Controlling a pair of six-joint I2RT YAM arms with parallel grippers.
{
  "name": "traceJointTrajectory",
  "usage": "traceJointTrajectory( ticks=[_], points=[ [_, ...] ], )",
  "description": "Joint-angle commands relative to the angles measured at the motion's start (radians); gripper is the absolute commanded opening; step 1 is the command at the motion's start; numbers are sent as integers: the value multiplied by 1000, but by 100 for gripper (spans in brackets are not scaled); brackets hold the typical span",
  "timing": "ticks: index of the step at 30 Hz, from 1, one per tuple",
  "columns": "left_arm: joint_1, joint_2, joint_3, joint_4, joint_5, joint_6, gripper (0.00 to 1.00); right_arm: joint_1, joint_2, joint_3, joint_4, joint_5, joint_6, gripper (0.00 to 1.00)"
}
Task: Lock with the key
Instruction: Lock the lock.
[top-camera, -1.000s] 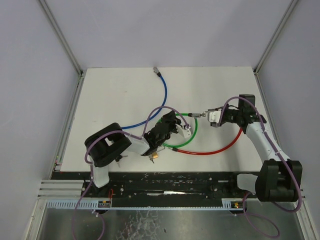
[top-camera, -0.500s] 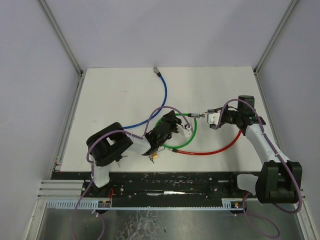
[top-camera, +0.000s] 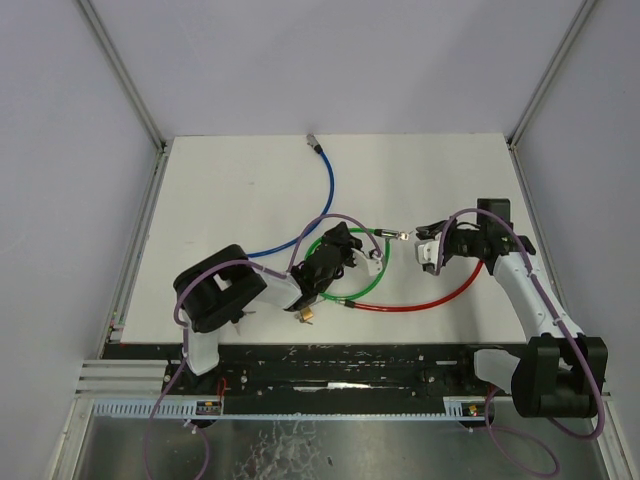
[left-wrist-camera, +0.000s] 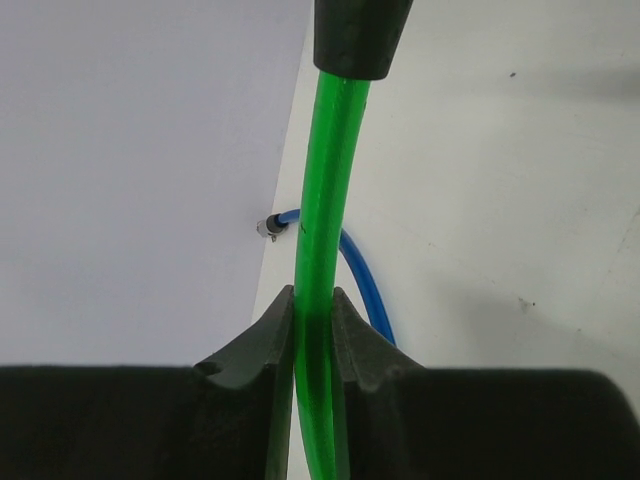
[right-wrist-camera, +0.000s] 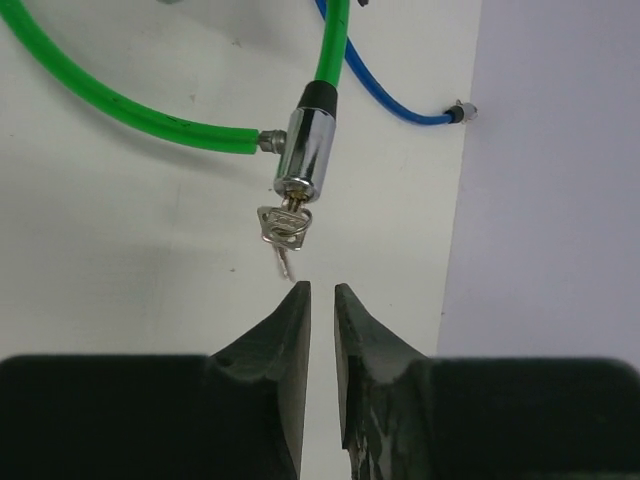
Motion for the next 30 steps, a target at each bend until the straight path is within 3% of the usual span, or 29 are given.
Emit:
traceJointTrajectory(
  ticks=[1, 6, 11, 16, 22, 30],
  points=[
    [-2, 17, 1, 13, -19, 18, 0, 3, -28, 27, -109, -38, -80, 23],
    [-2, 17, -2, 18, -21, 23, 0, 3, -29, 39, -153, -71, -28, 25],
    [-2, 11, -9, 26, -21, 31, 0, -1, 31, 104, -97, -129, 255, 42],
    [-4, 1, -16, 27, -16, 42, 0, -12, 226, 293, -316, -183, 198, 60],
    [-4, -6, -20, 27, -13, 47, 0, -11, 413, 482, -602, -193, 77, 60],
    [-3, -4, -18, 27, -14, 45, 0, -10, 393, 390, -442, -157, 328, 60]
  ],
)
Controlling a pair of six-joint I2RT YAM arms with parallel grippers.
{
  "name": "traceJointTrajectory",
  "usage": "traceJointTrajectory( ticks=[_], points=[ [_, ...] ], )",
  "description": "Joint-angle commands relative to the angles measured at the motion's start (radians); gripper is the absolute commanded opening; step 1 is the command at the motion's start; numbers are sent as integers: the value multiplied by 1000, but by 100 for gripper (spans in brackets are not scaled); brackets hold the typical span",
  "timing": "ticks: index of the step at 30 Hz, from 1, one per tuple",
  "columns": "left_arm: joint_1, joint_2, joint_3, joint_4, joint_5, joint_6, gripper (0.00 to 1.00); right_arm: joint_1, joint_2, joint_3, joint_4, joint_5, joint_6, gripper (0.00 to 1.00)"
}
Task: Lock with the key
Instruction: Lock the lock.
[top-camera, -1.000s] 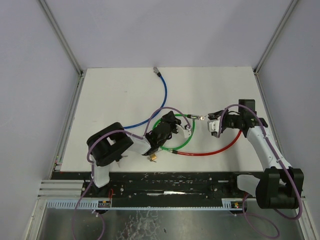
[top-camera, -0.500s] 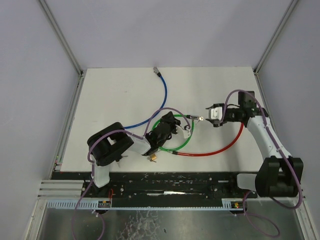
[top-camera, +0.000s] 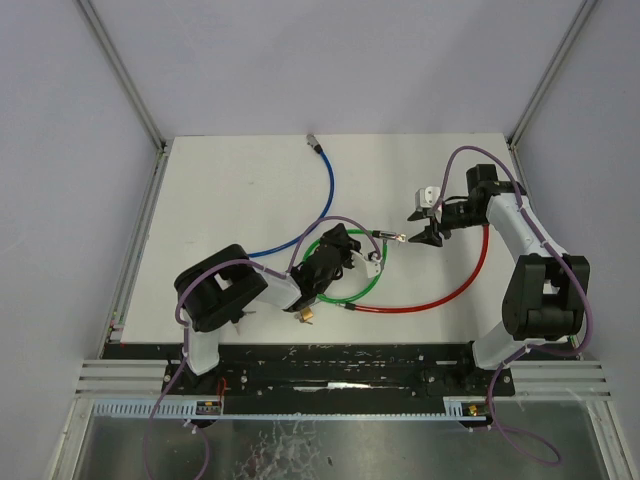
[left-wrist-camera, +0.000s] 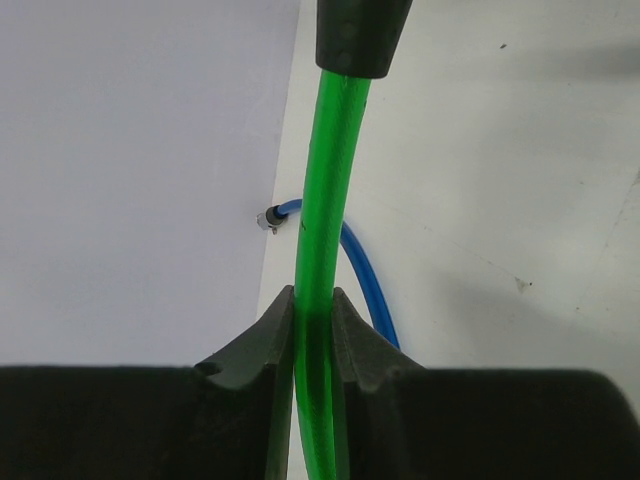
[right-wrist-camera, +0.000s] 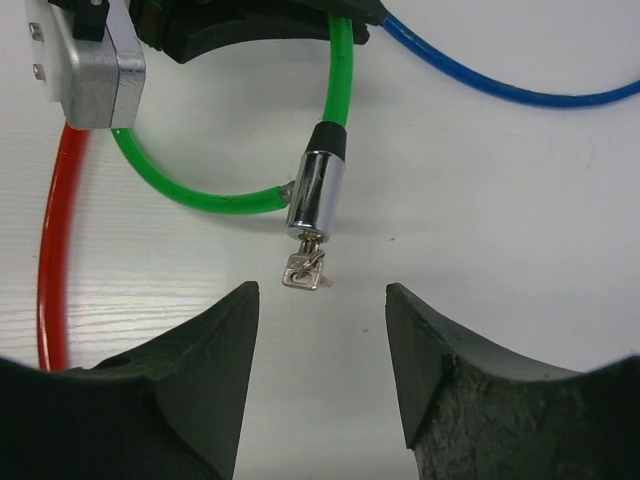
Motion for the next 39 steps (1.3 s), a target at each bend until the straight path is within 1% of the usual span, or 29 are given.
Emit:
traceJointTrajectory(
  ticks=[1, 5, 8, 9, 11, 13, 16, 19, 22, 26, 29, 33, 37, 39],
  points=[
    [-4, -11, -8, 41, -6, 12, 0, -1, -41, -52, 58, -11, 164, 60],
    [-5, -7, -7, 41, -6, 11, 0, 0, -33, -77, 113, -9, 240, 57],
    [-8, -9, -6, 39, -8, 10, 0, 2, -27, -79, 90, -35, 226, 52],
    [-6, -11, -6, 39, -8, 10, 0, 2, -42, -85, 79, -49, 223, 52],
    [-6, -12, -6, 38, -9, 8, 0, 2, -87, -110, 96, -82, 281, 52],
    [-6, -12, -8, 40, -9, 5, 0, 2, -147, -160, 153, -101, 381, 51],
    [-7, -12, -12, 43, -8, -5, 0, 4, -232, -283, 268, -129, 513, 50],
    [-7, -10, -15, 49, -9, -14, 0, 4, -301, -375, 469, -98, 814, 50],
    [-7, -12, -20, 49, -10, -21, 0, 4, -332, -441, 630, -54, 1034, 51],
    [-8, -19, -24, 49, -15, -27, 0, 5, -287, -490, 779, -26, 1278, 52],
    [-8, -24, -26, 49, -15, -35, 0, 34, -252, -541, 885, 1, 1442, 52],
    [-8, -25, -23, 43, -14, -38, 0, 87, -226, -601, 1012, 75, 1597, 56],
    [-9, -30, -24, 44, -13, -45, 0, 100, -169, -679, 1207, 78, 1766, 60],
    [-8, -32, -24, 41, -12, -49, 0, 109, -132, -713, 1322, 88, 1859, 61]
  ],
)
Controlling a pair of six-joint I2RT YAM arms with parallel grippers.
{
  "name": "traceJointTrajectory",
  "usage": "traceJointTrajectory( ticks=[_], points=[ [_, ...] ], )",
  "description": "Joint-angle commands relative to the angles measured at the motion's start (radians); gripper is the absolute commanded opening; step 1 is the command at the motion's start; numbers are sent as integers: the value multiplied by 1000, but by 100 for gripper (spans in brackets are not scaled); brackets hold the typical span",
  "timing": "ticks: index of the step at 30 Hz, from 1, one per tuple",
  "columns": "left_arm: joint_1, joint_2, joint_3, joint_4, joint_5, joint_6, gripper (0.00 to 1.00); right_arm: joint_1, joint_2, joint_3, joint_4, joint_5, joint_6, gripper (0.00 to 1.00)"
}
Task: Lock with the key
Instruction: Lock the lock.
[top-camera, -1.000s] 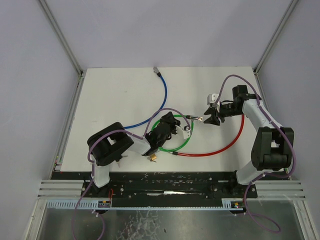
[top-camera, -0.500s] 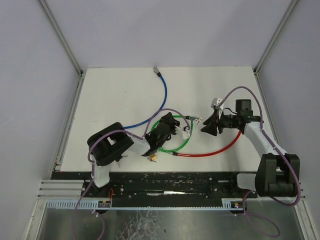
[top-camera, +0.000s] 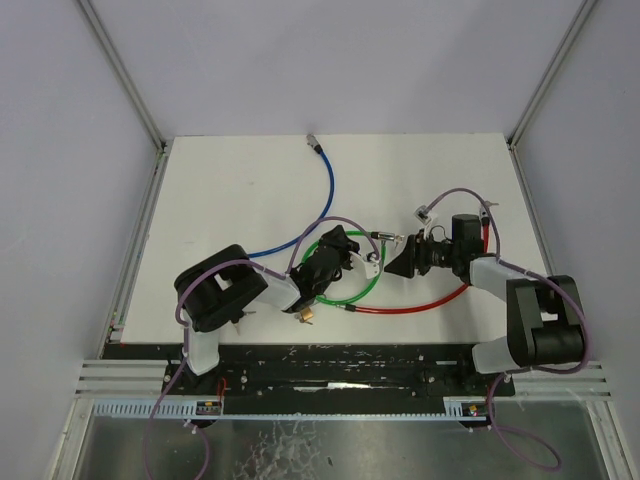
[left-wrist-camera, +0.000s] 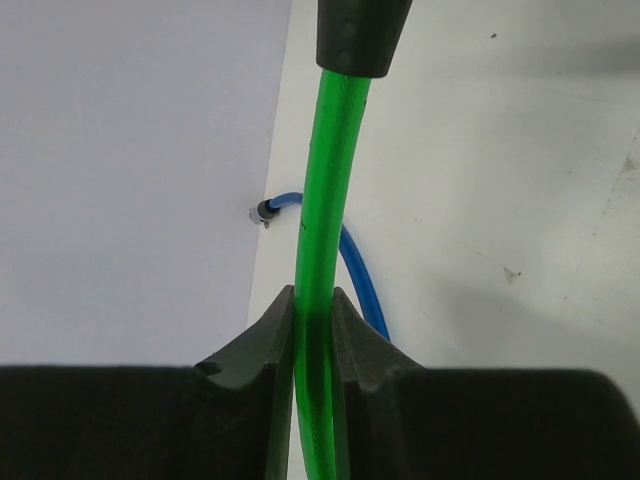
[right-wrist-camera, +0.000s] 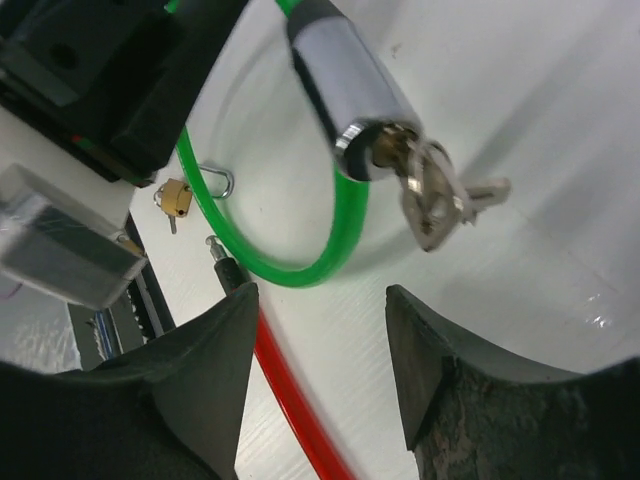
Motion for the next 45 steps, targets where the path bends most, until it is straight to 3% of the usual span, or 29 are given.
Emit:
traceJointTrajectory(
  ticks=[1, 7, 11, 13, 17, 20, 26, 33, 35, 38, 41, 45],
  points=[
    [-8, -32, -9, 39, -9, -24, 0, 21, 72, -66, 346, 42, 315, 61],
    [-9, -42, -12, 27, -1, -35, 0, 85, 169, -170, 787, 90, 594, 59],
    [-10, -49, -10, 19, 5, -47, 0, 122, 194, -171, 806, 139, 614, 53],
    [-11, -54, -7, 13, 9, -56, 0, 128, 216, -172, 840, 147, 636, 44],
    [-10, -84, 2, -54, 31, -104, 0, 128, 228, -153, 905, 108, 654, 9],
    [-10, -133, 16, -128, 58, -143, 0, 129, 140, -139, 853, 147, 556, 1],
    [-9, -275, 61, -298, 120, -196, 0, 128, 14, -33, 805, 182, 290, 0],
    [-9, -322, 44, -346, 155, -192, 0, 129, 48, 36, 866, 178, -42, 0],
    [-9, -298, 42, -341, 159, -184, 0, 128, 86, 23, 954, 168, -128, 0],
    [-9, -251, 38, -315, 152, -174, 0, 128, 180, -14, 1218, 130, -195, 0],
    [-9, -202, 21, -265, 133, -159, 0, 128, 296, -24, 1420, 112, -195, 0],
    [-9, -170, -5, -210, 117, -153, 0, 128, 365, -36, 1510, 100, -177, 0]
  ],
)
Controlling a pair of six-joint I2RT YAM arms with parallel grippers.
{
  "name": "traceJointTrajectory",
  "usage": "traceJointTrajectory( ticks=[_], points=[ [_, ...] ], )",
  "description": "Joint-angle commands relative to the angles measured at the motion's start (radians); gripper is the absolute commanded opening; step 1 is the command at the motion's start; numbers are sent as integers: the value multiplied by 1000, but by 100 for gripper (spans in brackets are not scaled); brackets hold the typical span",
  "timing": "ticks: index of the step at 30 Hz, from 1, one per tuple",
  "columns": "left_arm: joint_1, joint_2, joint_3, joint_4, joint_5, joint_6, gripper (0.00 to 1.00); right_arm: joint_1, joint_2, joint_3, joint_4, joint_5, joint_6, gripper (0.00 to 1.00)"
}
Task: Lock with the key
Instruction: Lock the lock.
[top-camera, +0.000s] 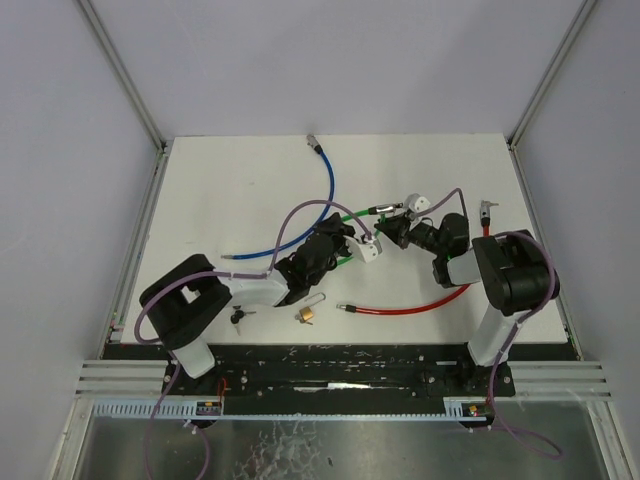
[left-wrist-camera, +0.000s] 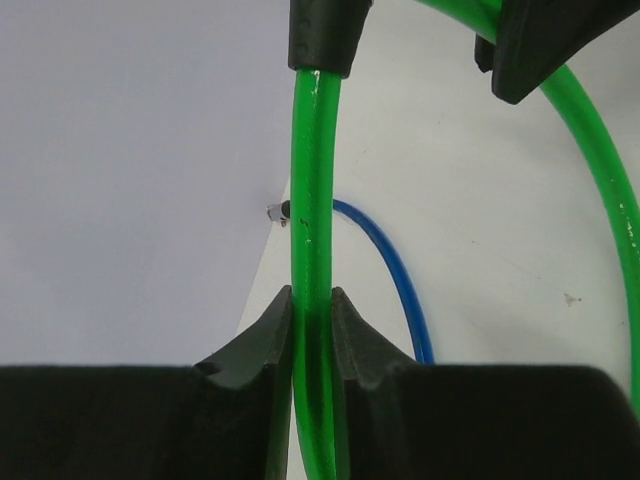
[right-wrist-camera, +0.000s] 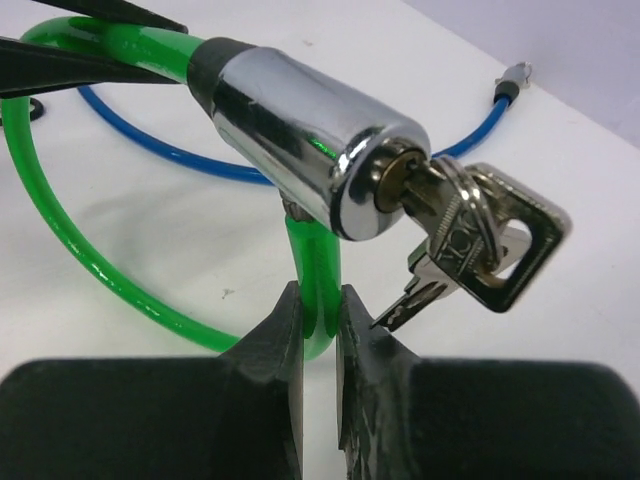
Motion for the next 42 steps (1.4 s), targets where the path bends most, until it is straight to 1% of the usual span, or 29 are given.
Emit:
traceJointTrajectory(
  ticks=[1, 3, 6, 9, 10, 14, 19, 23, 24, 26, 27, 29, 31, 32, 35, 37, 40, 41, 42],
  points=[
    [-19, 47, -52, 20, 85, -3, 0, 19, 9, 0, 367, -64, -78, 0],
    [-19, 41, -70, 35, 91, -27, 0, 19, -3, -30, 373, -69, -92, 6],
    [-19, 36, -88, 40, 89, -52, 0, 16, -39, -68, 347, -83, -122, 20],
    [-20, 38, -91, 36, 79, -69, 0, 17, -89, -86, 277, -99, -148, 30],
    [-17, 40, -86, 31, 74, -77, 0, 16, -98, -89, 243, -106, -162, 32],
    [-10, 53, -65, 10, 33, -94, 0, 15, -187, -91, 44, -111, -225, 35],
    [-6, 54, -58, 12, 1, -102, 0, 10, -284, -95, -188, -119, -344, 40],
    [-6, 47, -76, 43, -7, -102, 0, -3, -372, -86, -441, -131, -513, 46],
    [-6, 45, -80, 50, -3, -102, 0, -5, -388, -79, -511, -135, -558, 45],
    [-6, 45, -77, 52, 0, -104, 0, -4, -396, -62, -611, -143, -591, 37],
    [-7, 44, -76, 51, 1, -103, 0, -4, -386, -51, -632, -148, -579, 34],
    [-8, 41, -72, 49, 1, -104, 0, -3, -368, -27, -648, -138, -531, 34],
    [-10, 38, -70, 46, -1, -106, 0, -4, -354, -5, -647, -111, -430, 40],
    [-9, 35, -69, 46, -2, -106, 0, -3, -347, 9, -653, -106, -372, 41],
    [-9, 35, -71, 47, -12, -108, 0, -4, -356, 40, -706, -98, -272, 44],
    [-9, 39, -71, 52, -22, -107, 0, -3, -373, 50, -723, -76, -199, 49],
    [-8, 41, -69, 59, -34, -108, 0, -3, -397, 89, -836, -59, -139, 53],
    [-8, 41, -68, 58, -37, -111, 0, -4, -406, 98, -867, -54, -104, 58],
    [-8, 39, -65, 58, -39, -113, 0, -4, -413, 93, -876, -45, -50, 65]
  ],
)
